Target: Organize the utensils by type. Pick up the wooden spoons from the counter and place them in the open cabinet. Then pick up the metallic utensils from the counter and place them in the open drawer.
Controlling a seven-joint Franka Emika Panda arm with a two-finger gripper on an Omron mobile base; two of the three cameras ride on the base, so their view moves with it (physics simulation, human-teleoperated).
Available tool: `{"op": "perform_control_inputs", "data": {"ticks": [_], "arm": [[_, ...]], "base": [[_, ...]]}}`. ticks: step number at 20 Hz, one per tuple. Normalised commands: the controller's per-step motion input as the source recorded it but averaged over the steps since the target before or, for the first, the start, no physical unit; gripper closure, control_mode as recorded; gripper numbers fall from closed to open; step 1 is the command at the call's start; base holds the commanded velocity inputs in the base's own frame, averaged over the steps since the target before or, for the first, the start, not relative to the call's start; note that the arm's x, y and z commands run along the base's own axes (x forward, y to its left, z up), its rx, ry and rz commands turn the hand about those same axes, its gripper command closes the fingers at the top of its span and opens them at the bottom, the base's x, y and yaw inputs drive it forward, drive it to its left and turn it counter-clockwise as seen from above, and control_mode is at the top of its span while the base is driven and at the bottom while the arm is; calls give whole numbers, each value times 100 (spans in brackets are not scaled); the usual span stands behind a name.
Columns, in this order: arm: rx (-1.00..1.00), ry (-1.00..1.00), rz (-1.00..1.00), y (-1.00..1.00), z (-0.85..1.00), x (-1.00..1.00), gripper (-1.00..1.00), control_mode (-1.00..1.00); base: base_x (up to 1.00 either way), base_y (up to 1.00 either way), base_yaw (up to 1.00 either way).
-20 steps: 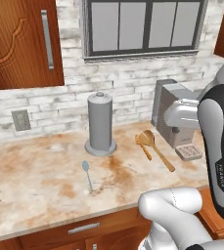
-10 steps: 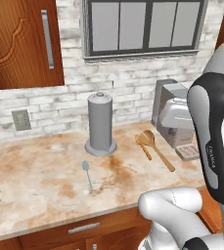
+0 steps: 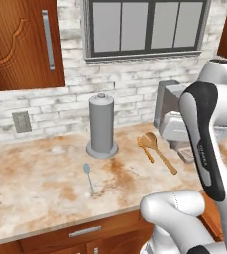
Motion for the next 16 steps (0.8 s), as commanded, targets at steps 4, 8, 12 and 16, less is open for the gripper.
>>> {"op": "perform_control_inputs", "data": {"ticks": [4,8,12,16], "arm": [[-4,0,0,-44,-58,53,-100,-100],[-4,0,0,-41,-44,50,-100,-100],[-3,4,0,-37,-34,56,-100,-100],[-3,2,0,-24,-37,41,-100,-100]], "base": [[0,0,0],[0,0,0],[0,0,0],[0,0,0]]}}
